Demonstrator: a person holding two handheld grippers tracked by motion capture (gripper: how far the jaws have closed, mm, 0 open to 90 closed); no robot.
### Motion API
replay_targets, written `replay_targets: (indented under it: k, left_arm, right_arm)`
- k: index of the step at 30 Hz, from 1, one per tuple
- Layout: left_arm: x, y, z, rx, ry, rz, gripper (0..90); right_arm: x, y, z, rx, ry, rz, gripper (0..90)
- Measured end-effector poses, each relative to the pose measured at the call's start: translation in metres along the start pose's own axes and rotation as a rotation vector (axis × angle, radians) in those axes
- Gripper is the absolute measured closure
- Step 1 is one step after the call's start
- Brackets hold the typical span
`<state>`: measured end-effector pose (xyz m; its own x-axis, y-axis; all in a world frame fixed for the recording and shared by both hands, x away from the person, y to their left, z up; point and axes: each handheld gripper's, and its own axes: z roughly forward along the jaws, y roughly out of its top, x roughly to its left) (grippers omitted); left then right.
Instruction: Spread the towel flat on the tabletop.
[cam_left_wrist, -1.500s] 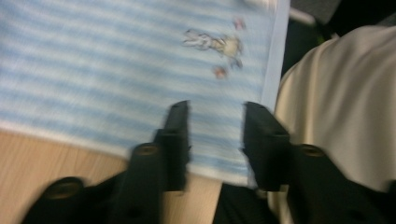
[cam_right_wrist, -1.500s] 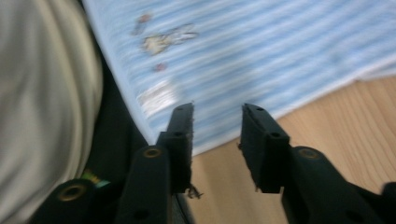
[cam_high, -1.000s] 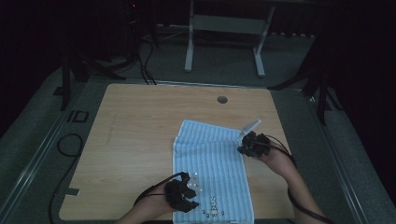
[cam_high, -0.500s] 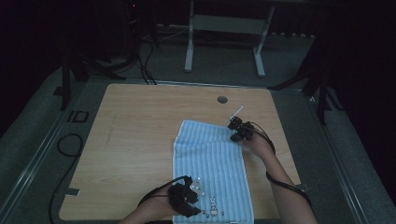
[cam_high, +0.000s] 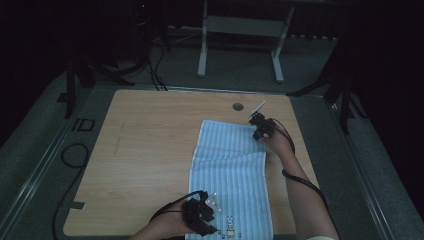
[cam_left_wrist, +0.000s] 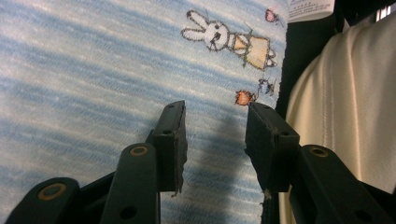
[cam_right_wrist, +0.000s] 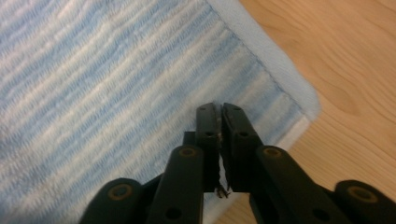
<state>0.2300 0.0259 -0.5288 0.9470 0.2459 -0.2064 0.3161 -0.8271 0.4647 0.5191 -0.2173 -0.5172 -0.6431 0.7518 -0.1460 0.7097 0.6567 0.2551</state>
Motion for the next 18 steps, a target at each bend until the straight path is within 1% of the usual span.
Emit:
replay_targets:
  k: [2, 3, 4, 5, 6, 7, 8, 10, 12, 13, 14, 15, 16, 18]
  left_arm:
    - [0.001, 0.001, -0.005, -0.016, 0.008, -0.002, 56.3]
    - [0.002, 0.001, -0.009, -0.024, 0.021, -0.006, 56.3]
    - [0.004, 0.001, -0.012, -0.031, 0.027, -0.011, 56.3]
    - [0.005, 0.000, -0.013, -0.037, 0.030, -0.018, 56.4]
    - [0.005, 0.000, -0.013, -0.037, 0.030, -0.018, 56.3]
    - [0.007, -0.001, -0.013, -0.033, 0.036, -0.031, 56.3]
    - [0.007, -0.001, -0.012, -0.029, 0.034, -0.030, 56.4]
    - [0.006, -0.001, -0.008, -0.022, 0.028, -0.025, 56.4]
    - [0.005, 0.000, -0.004, -0.018, 0.021, -0.021, 56.3]
    - [0.005, 0.001, -0.002, -0.012, 0.016, -0.018, 56.3]
    - [0.005, 0.001, -0.001, -0.010, 0.015, -0.017, 56.3]
    - [0.005, 0.001, 0.000, -0.010, 0.012, -0.020, 56.3]
    - [0.005, 0.001, 0.001, -0.010, 0.008, -0.021, 56.3]
    - [0.005, 0.002, 0.002, -0.010, 0.008, -0.019, 56.3]
  right_arm:
    - [0.000, -0.001, -0.002, -0.003, 0.007, 0.009, 88.8]
    - [0.002, -0.002, -0.007, -0.021, 0.042, 0.015, 89.4]
    - [0.007, -0.003, -0.013, -0.052, 0.071, -0.002, 89.5]
    - [0.014, -0.005, -0.019, -0.064, 0.073, -0.020, 89.5]
    - [0.014, -0.005, -0.019, -0.064, 0.073, -0.020, 89.5]
    - [0.021, -0.006, -0.023, -0.072, 0.090, -0.040, 89.5]
    - [0.038, -0.012, -0.028, -0.078, 0.137, -0.088, 89.5]
    - [0.050, -0.017, -0.027, -0.066, 0.185, -0.092, 89.5]
    - [0.059, -0.021, -0.024, -0.051, 0.194, -0.102, 89.5]
    - [0.062, -0.022, -0.020, -0.036, 0.189, -0.105, 89.5]
    - [0.064, -0.023, -0.016, -0.019, 0.173, -0.110, 89.5]
    - [0.064, -0.023, -0.014, -0.029, 0.171, -0.106, 89.5]
    - [0.062, -0.022, -0.013, -0.030, 0.179, -0.086, 89.6]
    - [0.059, -0.018, -0.012, -0.032, 0.162, -0.094, 89.6]
